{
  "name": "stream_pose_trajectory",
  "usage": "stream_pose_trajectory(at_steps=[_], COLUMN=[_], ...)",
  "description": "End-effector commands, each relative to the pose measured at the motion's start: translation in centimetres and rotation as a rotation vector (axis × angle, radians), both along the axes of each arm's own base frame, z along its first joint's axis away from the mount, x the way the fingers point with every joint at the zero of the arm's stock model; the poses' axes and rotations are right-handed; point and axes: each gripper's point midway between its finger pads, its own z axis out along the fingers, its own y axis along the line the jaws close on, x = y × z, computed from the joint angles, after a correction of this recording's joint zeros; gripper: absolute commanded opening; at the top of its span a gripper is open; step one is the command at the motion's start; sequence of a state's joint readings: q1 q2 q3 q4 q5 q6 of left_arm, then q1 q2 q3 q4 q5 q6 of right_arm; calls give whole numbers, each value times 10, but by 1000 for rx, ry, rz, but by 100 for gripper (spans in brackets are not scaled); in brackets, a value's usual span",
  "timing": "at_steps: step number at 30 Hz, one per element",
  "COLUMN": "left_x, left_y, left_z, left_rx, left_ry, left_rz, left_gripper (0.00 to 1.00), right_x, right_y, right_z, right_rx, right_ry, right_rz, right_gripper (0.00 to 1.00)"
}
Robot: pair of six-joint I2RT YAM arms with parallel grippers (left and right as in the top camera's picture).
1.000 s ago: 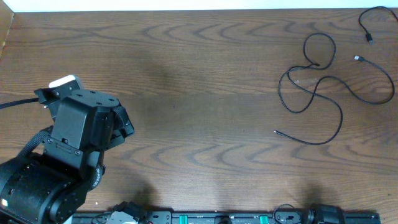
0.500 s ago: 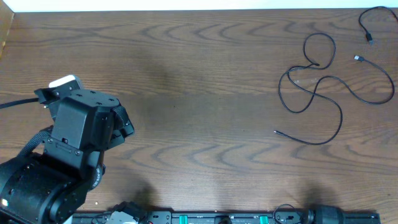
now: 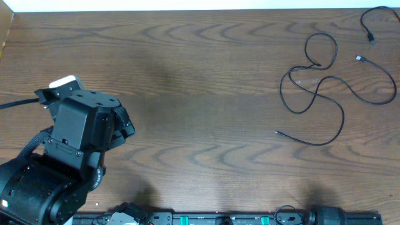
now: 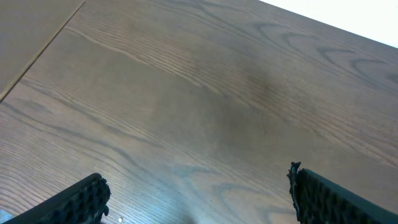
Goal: Untangle cables
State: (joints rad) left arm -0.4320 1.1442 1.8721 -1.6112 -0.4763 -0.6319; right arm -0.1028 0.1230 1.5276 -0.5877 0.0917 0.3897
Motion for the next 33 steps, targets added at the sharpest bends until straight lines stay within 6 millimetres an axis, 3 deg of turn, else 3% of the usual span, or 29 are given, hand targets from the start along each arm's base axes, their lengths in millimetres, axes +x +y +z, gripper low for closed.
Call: stream_pose_trajectory(at_steps=[1, 7, 15, 28, 33], left_x=[-13, -13, -13, -13, -13], left_y=[8, 8, 8, 8, 8], left_z=[-10, -10, -10, -10, -10], left_rx=[33, 33, 34, 33, 34], left_ry=[72, 72, 72, 72, 72], left_rz=[15, 15, 15, 15, 15], left_gripper=[95, 95, 95, 95, 95], right_x=[-5, -19, -54, -92, -94], right_y=[-6, -9, -15, -20, -21], right_z=[-1, -5, -15, 3, 4], right_rx=[-1, 0, 16, -9, -8], right_ry=[-11, -44, -126, -273, -281], right_rz=[23, 51, 55, 70, 70], right_gripper=[99, 99, 99, 99, 99])
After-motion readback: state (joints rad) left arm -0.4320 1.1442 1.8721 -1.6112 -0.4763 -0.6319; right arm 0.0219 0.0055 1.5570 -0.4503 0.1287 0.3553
